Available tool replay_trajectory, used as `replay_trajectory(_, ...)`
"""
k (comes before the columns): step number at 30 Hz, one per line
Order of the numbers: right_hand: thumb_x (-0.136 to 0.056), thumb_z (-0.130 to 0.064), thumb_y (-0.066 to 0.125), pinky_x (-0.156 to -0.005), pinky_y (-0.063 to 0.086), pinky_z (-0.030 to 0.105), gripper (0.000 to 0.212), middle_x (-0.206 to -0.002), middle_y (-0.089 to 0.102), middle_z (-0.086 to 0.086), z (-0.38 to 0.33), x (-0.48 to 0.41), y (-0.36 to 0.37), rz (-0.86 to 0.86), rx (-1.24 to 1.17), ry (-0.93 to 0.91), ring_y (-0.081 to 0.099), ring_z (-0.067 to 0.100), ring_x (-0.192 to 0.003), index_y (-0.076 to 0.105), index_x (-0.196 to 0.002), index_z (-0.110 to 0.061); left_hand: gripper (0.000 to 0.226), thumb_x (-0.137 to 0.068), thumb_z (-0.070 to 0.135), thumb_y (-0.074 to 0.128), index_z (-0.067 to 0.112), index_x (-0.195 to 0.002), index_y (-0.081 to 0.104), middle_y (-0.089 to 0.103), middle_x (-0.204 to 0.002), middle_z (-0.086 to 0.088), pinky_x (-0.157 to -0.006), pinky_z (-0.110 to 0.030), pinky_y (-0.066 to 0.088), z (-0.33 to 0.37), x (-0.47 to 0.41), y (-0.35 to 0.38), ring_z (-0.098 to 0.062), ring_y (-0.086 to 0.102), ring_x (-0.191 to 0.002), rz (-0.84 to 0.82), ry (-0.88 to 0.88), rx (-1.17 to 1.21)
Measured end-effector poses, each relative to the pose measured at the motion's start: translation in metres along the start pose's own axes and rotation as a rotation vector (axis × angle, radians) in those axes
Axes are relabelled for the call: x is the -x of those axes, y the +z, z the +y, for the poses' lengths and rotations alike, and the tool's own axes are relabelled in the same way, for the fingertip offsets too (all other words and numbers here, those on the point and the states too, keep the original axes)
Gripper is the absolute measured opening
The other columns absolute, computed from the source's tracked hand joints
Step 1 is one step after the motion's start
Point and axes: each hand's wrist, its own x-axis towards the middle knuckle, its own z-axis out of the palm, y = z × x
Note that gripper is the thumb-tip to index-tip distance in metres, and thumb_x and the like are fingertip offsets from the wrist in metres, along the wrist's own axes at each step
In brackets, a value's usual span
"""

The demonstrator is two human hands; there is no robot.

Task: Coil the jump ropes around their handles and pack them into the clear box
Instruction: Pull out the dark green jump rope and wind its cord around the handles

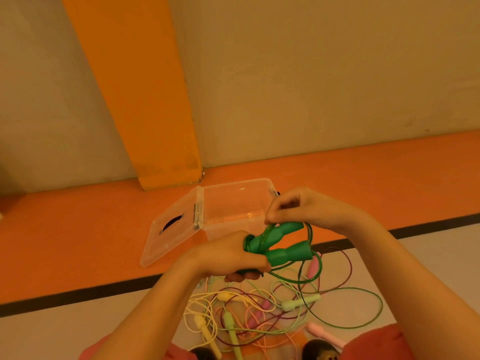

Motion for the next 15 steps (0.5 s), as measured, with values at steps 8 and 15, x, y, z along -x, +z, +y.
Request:
replay_trajectory(8, -0.098, -0.019, 0.044, -0.050, 0.022, 0.023, 0.031, -0.052, 0.040, -0.004, 0.011, 0.010, -0.011, 0.159, -0.078, 0.042, 0.030, 0.011, -0.051, 0.069, -0.080, -0.013, 0.026, -0.078, 0.029, 0.059, 0.011, -0.089, 0.045, 0.043, -0.061, -0.002, -0.041, -0.023, 0.028, -0.006, 0.016, -0.028, -0.009, 0.033, -0.041, 0.092, 0.348, 0.549)
replay_trajectory(15, -0.098, -0.027, 0.046, -0.052, 0.031, 0.021, 0.029, -0.054, 0.041, -0.005, 0.008, 0.004, 0.013, 0.131, 0.245, 0.098, 0.036, 0.005, -0.048, 0.068, -0.086, -0.012, 0.014, -0.086, 0.021, 0.053, 0.013, -0.085, 0.042, 0.042, -0.060, -0.001, -0.039, -0.019, 0.028, 0.001, -0.003, -0.028, -0.009, 0.031, -0.038, 0.416, 0.427, 0.876)
